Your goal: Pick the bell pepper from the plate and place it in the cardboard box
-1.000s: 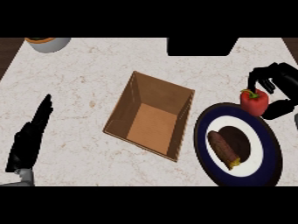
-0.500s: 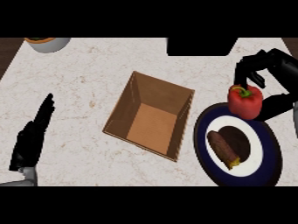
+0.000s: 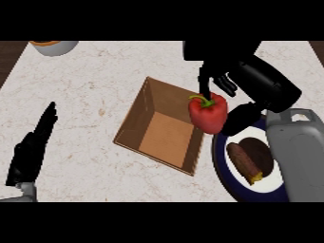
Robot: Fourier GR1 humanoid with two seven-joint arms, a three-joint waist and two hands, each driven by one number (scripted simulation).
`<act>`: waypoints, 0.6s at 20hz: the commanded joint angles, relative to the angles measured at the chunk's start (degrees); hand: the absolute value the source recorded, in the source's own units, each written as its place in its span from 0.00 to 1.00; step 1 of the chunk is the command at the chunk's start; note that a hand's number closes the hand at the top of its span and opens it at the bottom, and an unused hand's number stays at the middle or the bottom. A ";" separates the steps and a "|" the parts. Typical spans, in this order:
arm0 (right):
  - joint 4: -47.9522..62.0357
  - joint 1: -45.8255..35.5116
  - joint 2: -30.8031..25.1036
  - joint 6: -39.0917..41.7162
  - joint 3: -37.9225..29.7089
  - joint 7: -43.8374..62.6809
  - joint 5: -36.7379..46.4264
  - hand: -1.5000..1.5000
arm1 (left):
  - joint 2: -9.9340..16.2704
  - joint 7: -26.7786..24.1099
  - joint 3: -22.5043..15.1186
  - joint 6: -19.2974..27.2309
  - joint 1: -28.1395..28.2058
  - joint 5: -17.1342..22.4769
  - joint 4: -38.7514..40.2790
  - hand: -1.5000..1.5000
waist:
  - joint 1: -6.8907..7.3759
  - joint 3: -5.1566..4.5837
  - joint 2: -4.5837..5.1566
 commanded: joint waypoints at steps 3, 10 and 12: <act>5.66 -3.58 6.70 -2.57 6.82 5.16 5.15 1.00 | -1.29 -1.71 -0.01 0.64 0.44 -0.03 1.17 0.50 | 0.23 0.02 0.13; 23.18 -7.83 8.37 -11.77 11.44 1.17 11.17 1.00 | -0.15 -0.24 0.32 -0.87 -0.01 0.35 -0.62 0.50 | 0.75 0.03 0.30; 25.04 -5.67 8.40 -16.91 17.85 4.39 10.07 1.00 | -0.78 -0.69 -1.10 -1.00 3.31 -0.31 -3.04 0.50 | 1.24 0.04 0.26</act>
